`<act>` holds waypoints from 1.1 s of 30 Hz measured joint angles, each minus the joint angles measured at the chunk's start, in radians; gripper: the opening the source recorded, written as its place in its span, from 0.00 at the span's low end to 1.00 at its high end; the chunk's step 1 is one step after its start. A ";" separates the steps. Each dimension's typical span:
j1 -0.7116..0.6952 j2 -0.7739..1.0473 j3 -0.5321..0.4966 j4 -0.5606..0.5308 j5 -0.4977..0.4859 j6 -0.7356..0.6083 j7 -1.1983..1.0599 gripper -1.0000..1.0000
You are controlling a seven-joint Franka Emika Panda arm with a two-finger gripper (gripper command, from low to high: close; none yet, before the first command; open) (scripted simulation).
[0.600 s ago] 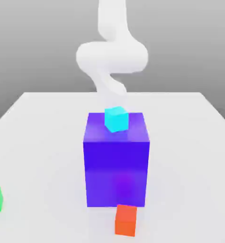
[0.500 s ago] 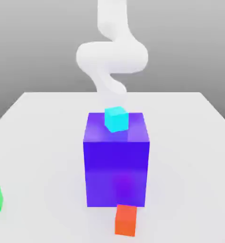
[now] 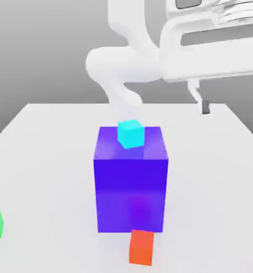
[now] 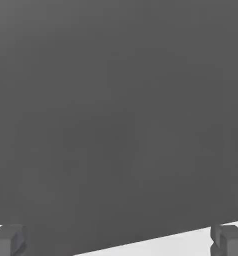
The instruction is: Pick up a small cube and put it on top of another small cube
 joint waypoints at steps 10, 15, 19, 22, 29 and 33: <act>0.150 0.374 -0.003 0.074 -0.134 0.062 0.356 0.50; 0.244 0.557 -0.033 0.111 -0.174 0.100 0.505 0.50; 0.283 0.694 -0.072 0.145 -0.210 0.190 0.545 0.00; 0.283 0.694 -0.072 0.145 -0.210 0.191 0.545 0.00; 0.267 0.611 -0.050 0.124 -0.183 0.129 0.528 0.00; 0.151 0.533 -0.073 0.075 -0.155 0.101 0.419 0.00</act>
